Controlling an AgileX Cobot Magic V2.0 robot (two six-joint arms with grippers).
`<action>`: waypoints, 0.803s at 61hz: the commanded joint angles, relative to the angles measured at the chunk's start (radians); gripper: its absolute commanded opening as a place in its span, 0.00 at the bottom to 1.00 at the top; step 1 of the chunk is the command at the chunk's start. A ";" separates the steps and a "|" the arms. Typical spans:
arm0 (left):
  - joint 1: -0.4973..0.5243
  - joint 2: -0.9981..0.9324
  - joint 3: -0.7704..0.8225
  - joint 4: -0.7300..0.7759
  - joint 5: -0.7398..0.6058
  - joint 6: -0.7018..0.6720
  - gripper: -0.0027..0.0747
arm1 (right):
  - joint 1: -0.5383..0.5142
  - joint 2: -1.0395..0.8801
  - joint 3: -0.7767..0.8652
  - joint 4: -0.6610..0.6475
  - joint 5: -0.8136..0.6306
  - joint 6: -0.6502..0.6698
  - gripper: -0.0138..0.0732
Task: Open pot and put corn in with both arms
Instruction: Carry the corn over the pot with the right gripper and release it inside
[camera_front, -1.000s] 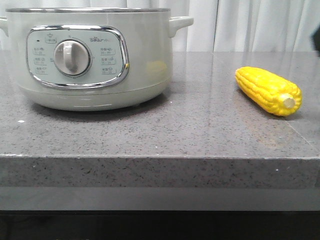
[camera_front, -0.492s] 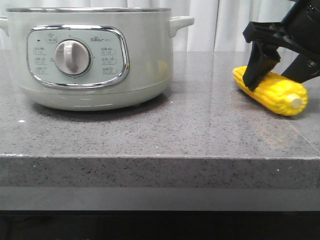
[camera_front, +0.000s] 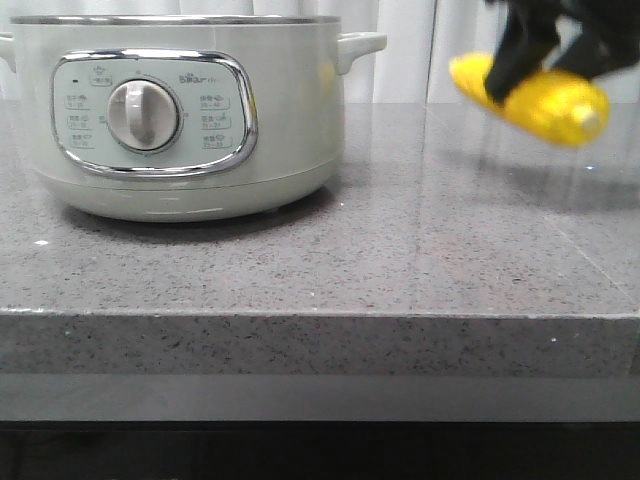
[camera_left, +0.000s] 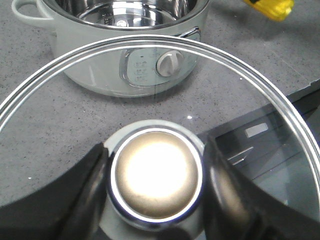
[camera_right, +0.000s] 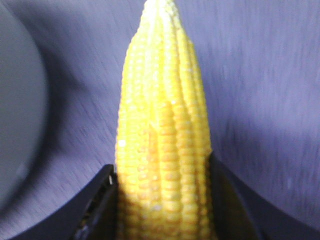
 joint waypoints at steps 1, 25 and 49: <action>-0.002 0.006 -0.033 -0.022 -0.145 -0.008 0.19 | 0.043 -0.049 -0.140 0.014 -0.048 -0.033 0.40; -0.002 0.006 -0.033 -0.022 -0.145 -0.008 0.19 | 0.411 0.209 -0.522 0.014 -0.052 -0.088 0.40; -0.002 0.006 -0.033 -0.022 -0.145 -0.008 0.19 | 0.453 0.339 -0.557 0.014 0.011 -0.088 0.61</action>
